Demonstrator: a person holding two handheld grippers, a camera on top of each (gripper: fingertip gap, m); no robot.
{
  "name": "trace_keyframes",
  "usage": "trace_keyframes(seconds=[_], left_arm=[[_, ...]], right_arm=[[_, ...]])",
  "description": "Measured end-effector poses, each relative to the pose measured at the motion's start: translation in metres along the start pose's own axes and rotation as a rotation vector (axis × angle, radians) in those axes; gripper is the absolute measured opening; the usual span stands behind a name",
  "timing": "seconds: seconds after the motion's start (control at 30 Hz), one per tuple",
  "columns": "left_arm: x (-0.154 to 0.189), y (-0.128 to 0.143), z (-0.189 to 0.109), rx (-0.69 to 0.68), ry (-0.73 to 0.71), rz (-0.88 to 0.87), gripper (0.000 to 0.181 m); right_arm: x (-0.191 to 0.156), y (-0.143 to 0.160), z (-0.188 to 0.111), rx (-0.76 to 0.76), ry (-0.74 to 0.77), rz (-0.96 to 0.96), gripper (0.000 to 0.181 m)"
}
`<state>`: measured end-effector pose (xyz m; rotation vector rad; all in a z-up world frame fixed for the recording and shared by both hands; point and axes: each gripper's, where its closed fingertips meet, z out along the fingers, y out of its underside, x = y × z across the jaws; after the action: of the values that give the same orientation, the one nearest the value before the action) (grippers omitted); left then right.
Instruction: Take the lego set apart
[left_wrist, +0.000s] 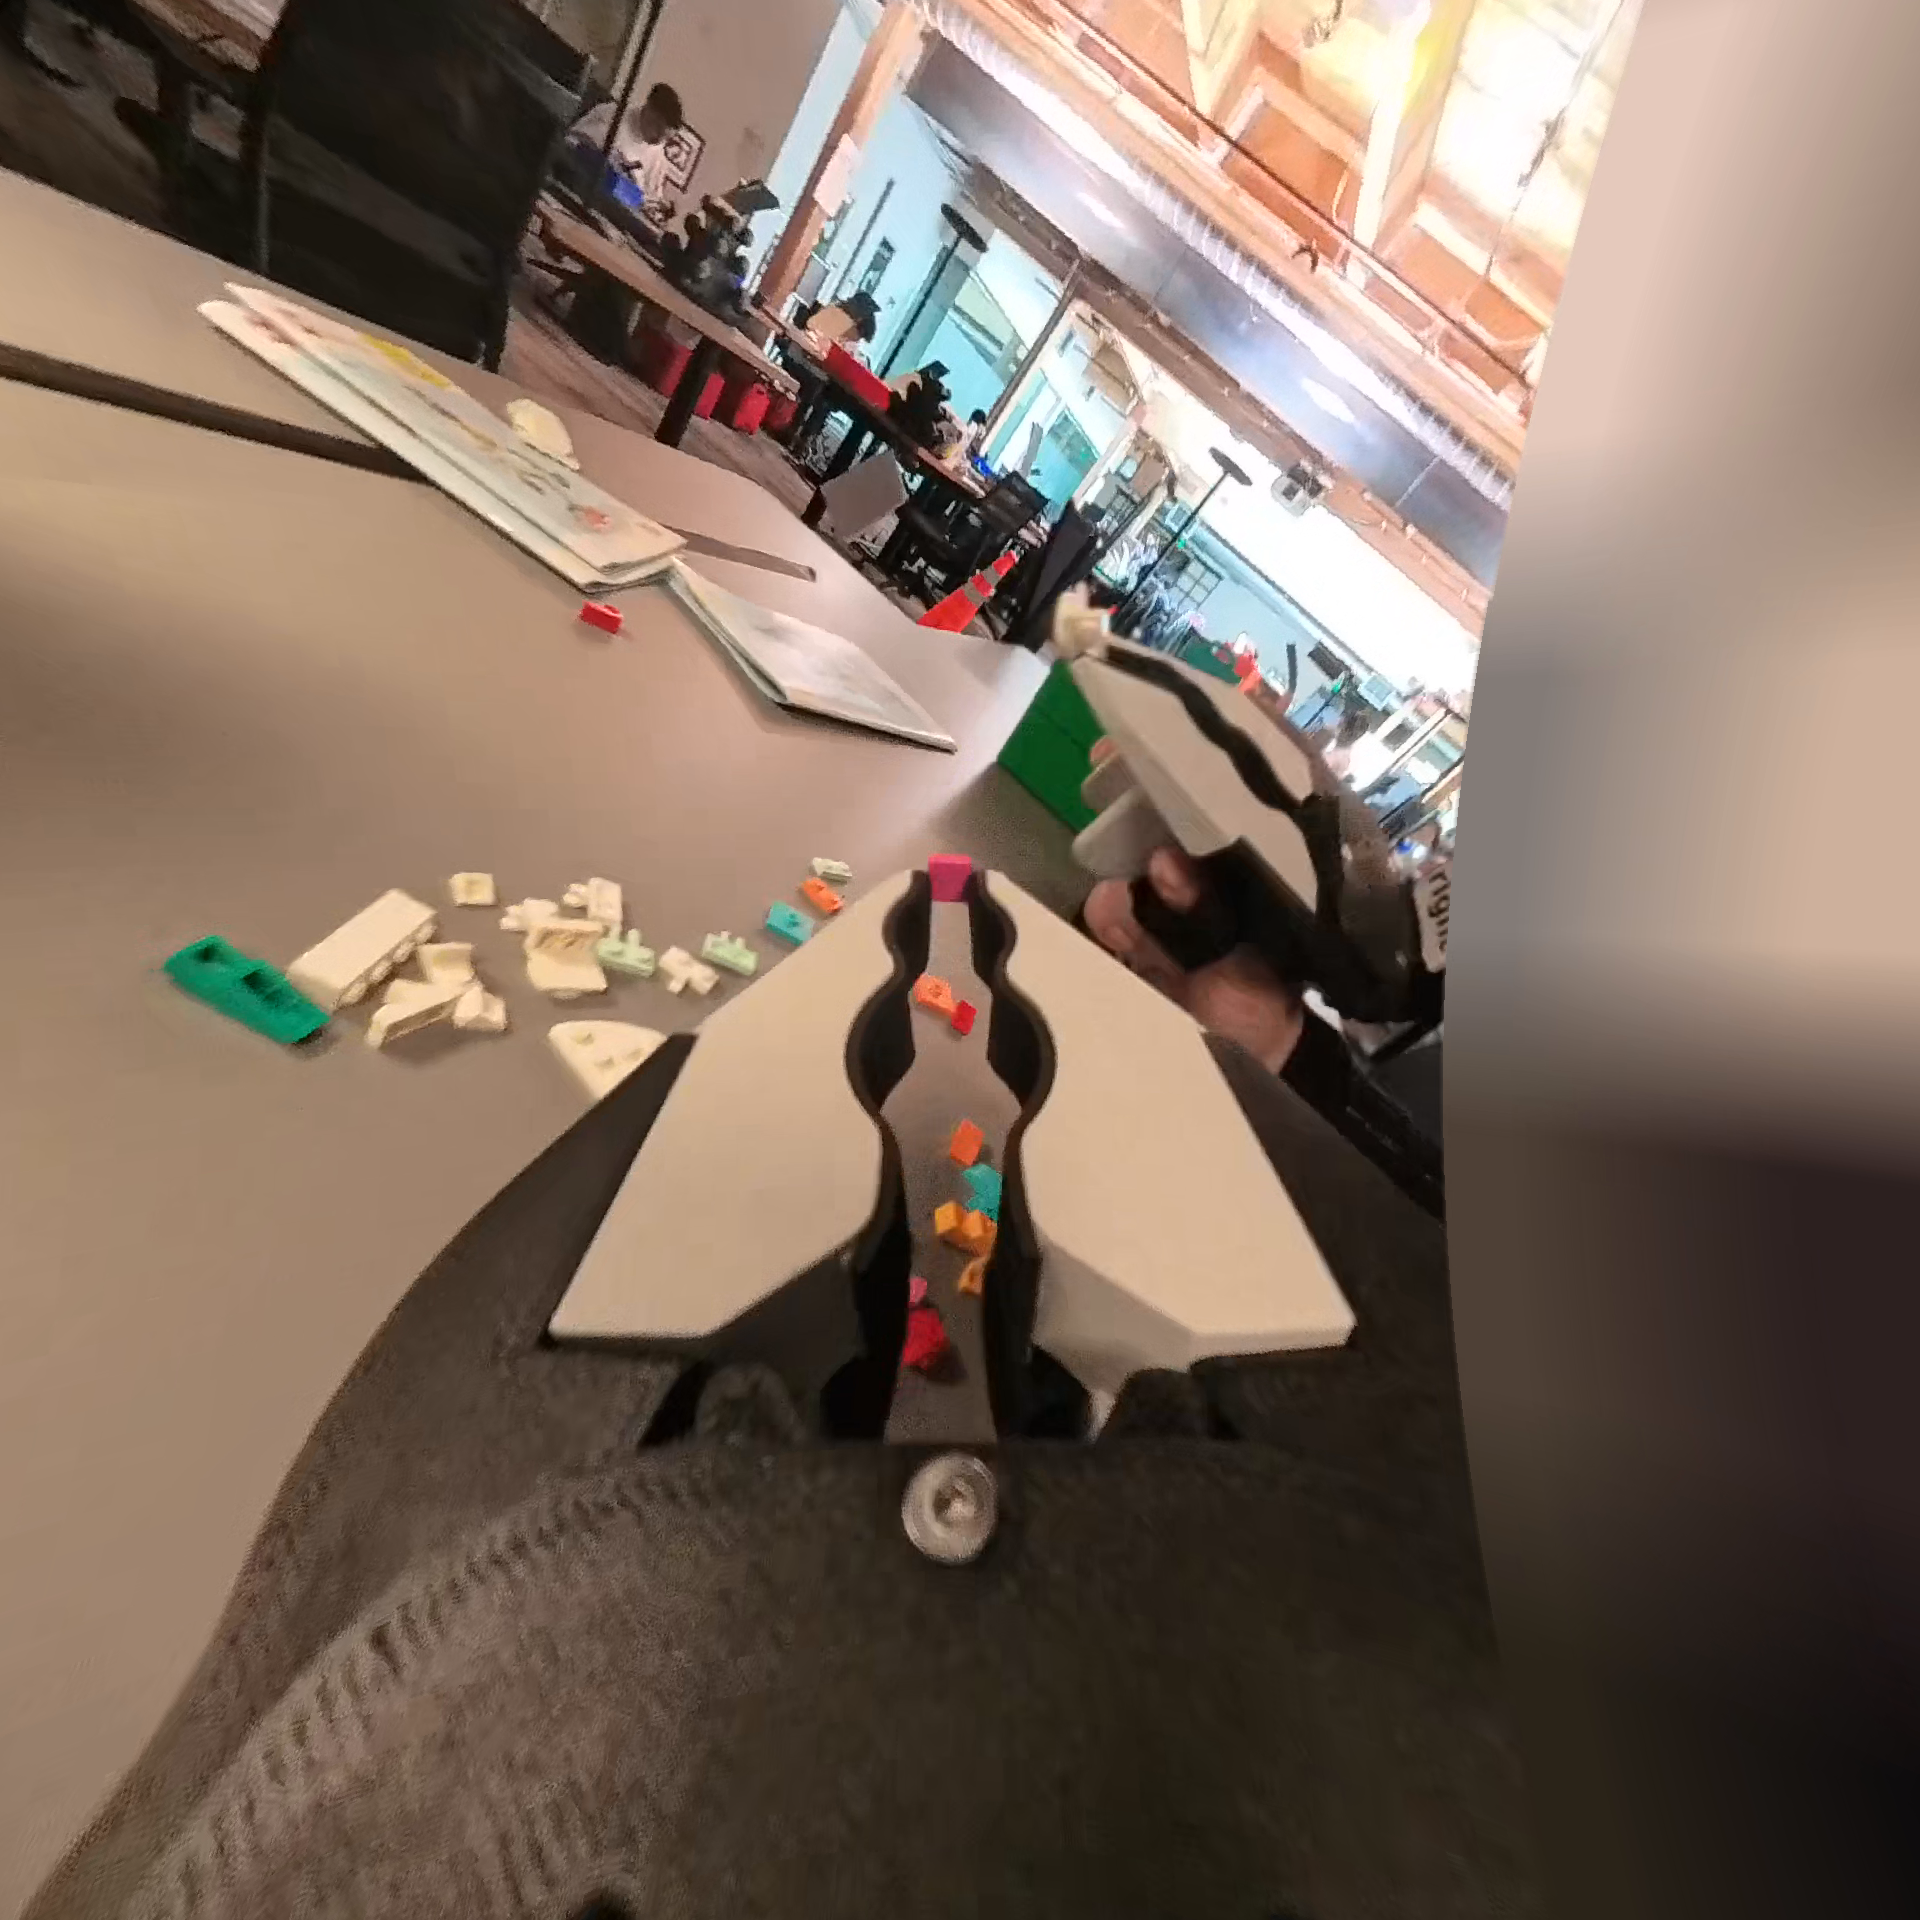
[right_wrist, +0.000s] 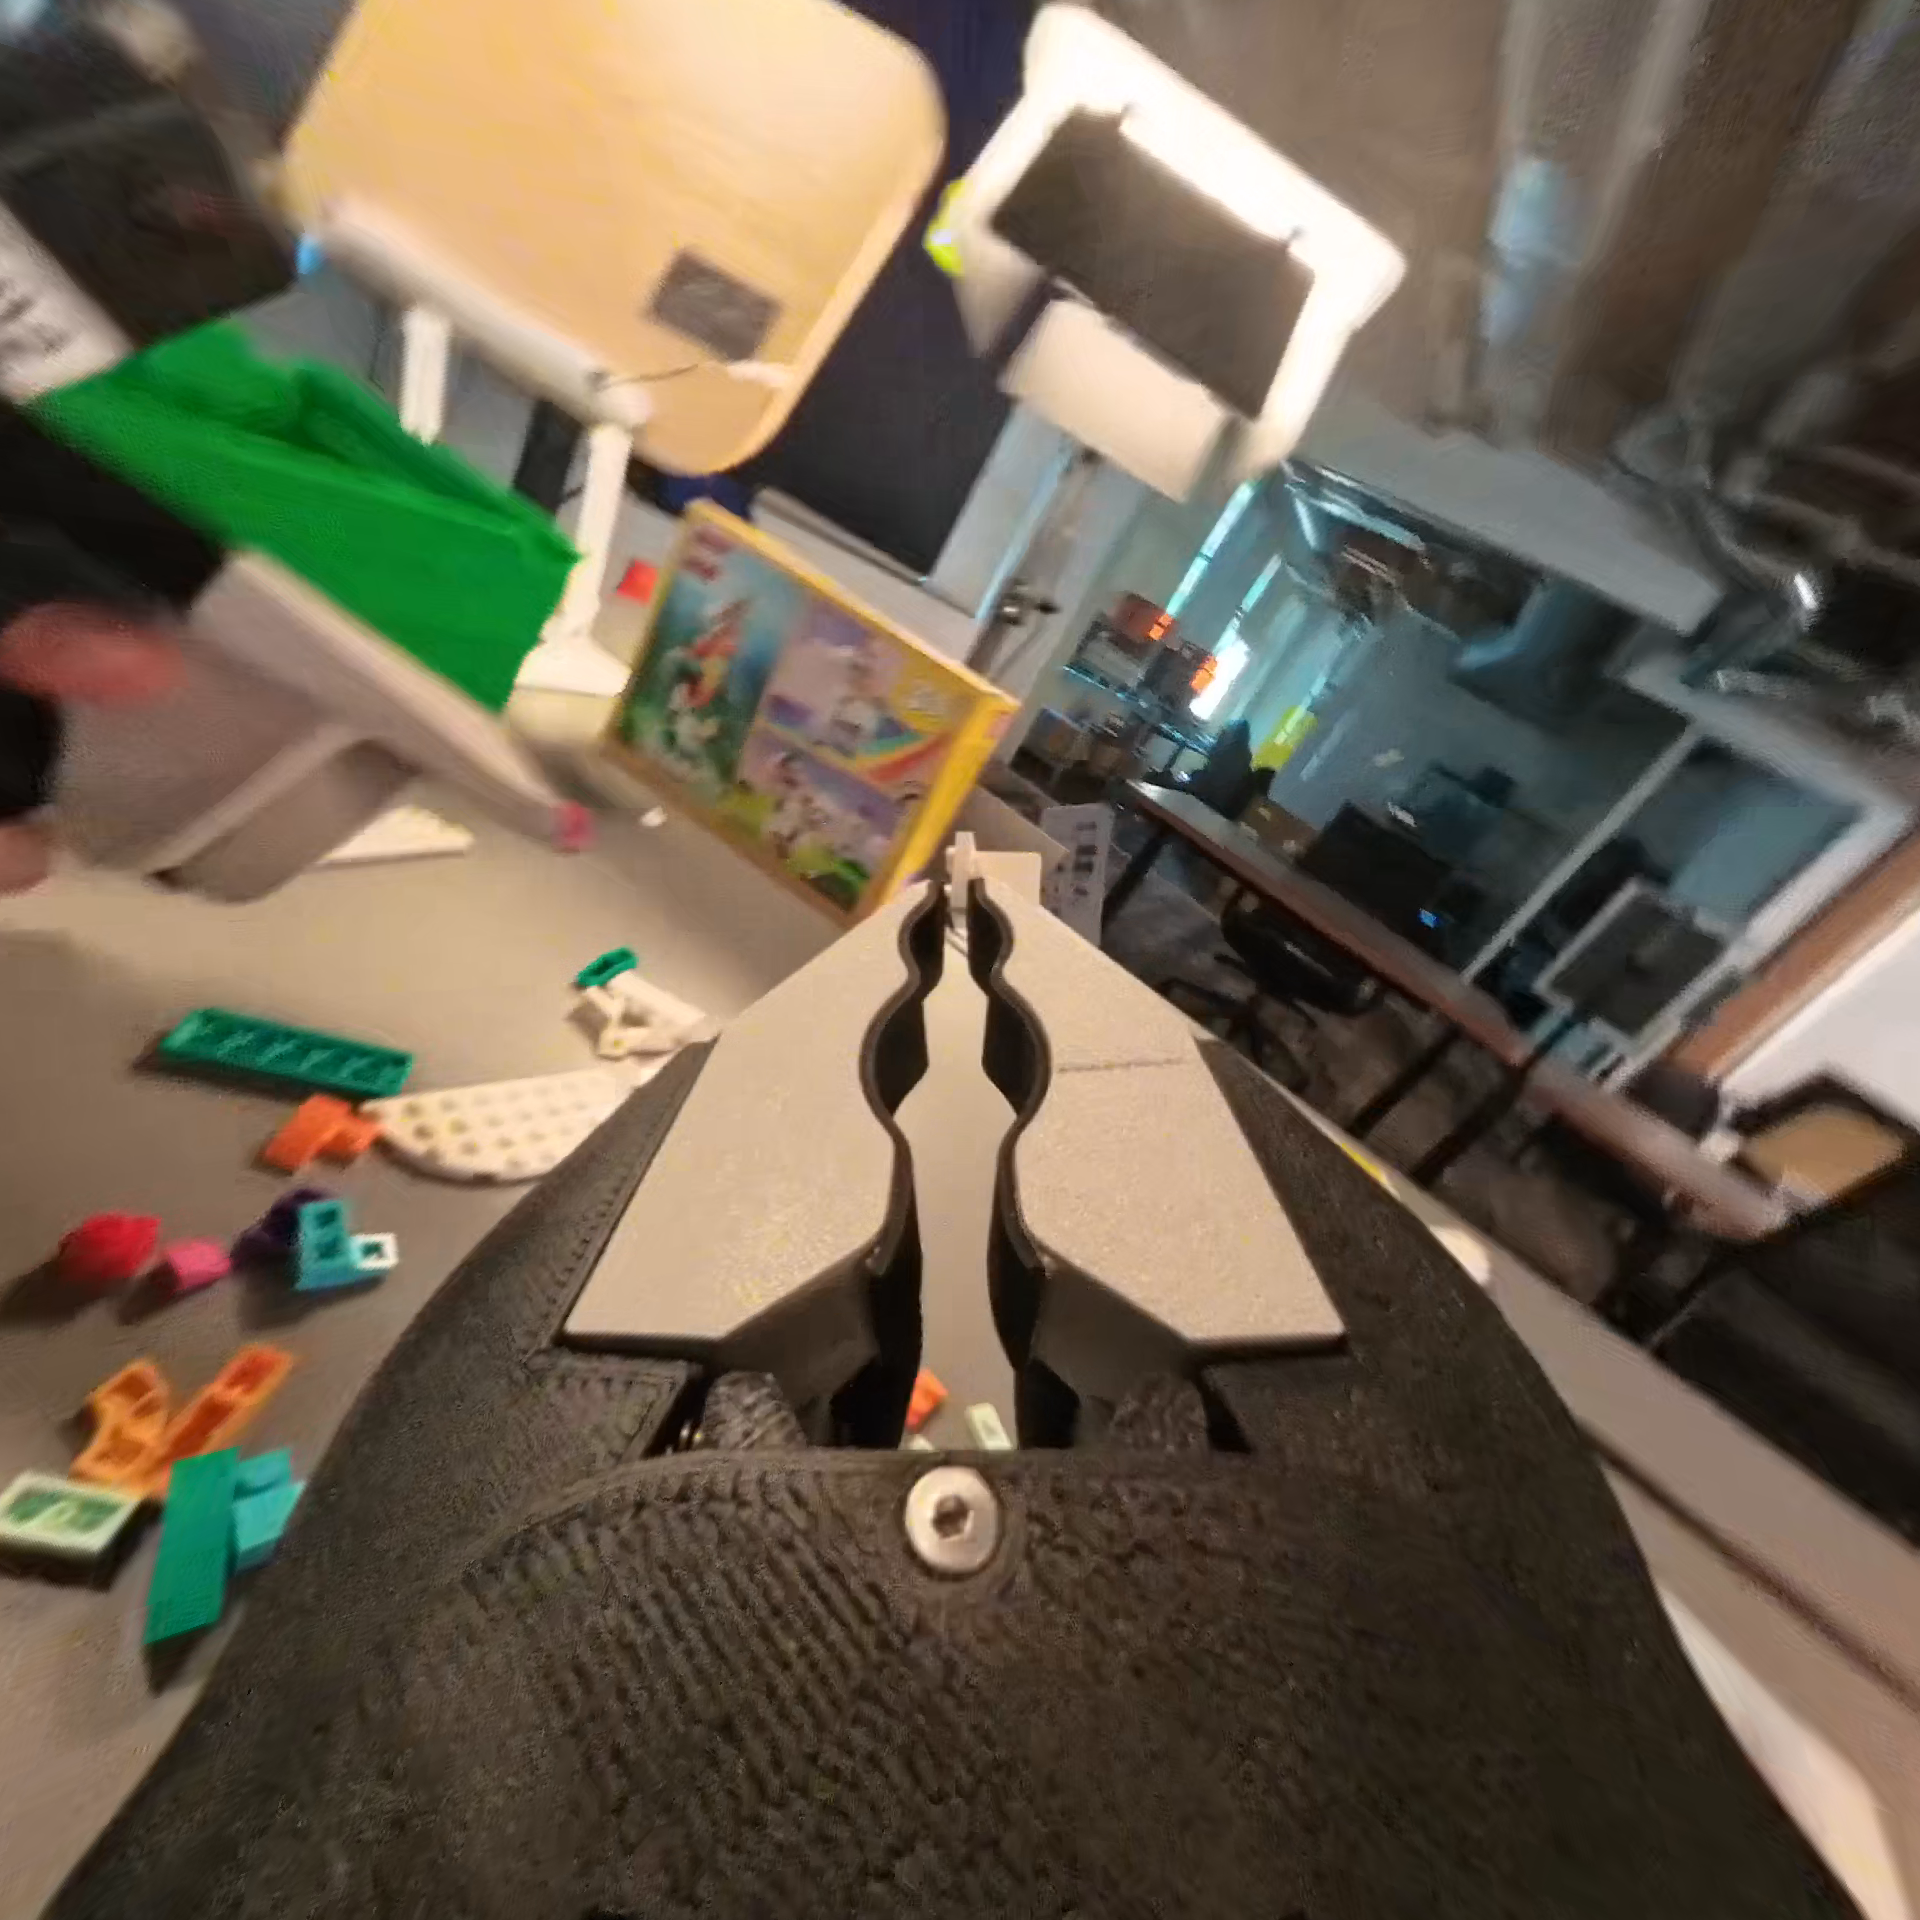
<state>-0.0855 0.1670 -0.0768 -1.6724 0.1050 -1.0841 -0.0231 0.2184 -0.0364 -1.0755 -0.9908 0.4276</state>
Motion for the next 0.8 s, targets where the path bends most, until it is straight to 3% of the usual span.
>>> trace_keyframes(seconds=[0.1, 0.2, 0.43, 0.63, 0.8], left_arm=[[-0.011, 0.005, -0.002, -0.054, -0.064, 0.021, 0.006], [-0.028, 0.014, -0.003, -0.139, -0.234, 0.182, 0.007], [-0.067, 0.025, -0.023, -0.351, -0.553, 0.476, 0.007], [-0.085, 0.035, -0.034, -0.459, -0.646, 0.508, 0.007], [-0.089, 0.039, -0.035, -0.479, -0.653, 0.483, 0.022]], right_arm=[[0.004, 0.009, -0.004, -0.035, -0.029, 0.007, 0.002], [-0.015, 0.026, 0.001, -0.13, -0.151, -0.024, 0.002], [-0.074, 0.068, -0.029, -0.478, -0.637, 0.267, 0.003], [-0.085, 0.094, -0.037, -0.615, -0.671, 0.195, 0.004], [-0.083, 0.094, -0.035, -0.612, -0.664, 0.232, 0.027]])
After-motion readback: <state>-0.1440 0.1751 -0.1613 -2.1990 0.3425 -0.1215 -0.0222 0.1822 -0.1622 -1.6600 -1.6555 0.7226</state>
